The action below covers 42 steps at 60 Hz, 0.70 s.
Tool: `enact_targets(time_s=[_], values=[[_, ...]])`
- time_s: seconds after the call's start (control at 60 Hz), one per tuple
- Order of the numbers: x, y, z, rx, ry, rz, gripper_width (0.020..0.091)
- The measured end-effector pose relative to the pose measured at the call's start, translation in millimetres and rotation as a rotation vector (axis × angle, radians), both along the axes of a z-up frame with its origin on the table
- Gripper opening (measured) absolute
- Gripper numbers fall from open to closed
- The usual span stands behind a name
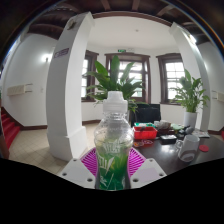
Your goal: Pour water
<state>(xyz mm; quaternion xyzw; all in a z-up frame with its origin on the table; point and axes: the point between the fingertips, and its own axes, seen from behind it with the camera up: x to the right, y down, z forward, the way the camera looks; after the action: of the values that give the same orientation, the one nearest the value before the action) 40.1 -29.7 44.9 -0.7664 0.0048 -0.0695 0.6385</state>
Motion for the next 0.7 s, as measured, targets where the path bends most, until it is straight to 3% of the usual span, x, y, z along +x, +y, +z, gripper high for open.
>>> enact_targets(time_s=[0.3,0.7], values=[[14,0,7,-0.006,0.106,0.018,0.0342],[144,41,66,0.139,1.079,-0.129,0.0343]])
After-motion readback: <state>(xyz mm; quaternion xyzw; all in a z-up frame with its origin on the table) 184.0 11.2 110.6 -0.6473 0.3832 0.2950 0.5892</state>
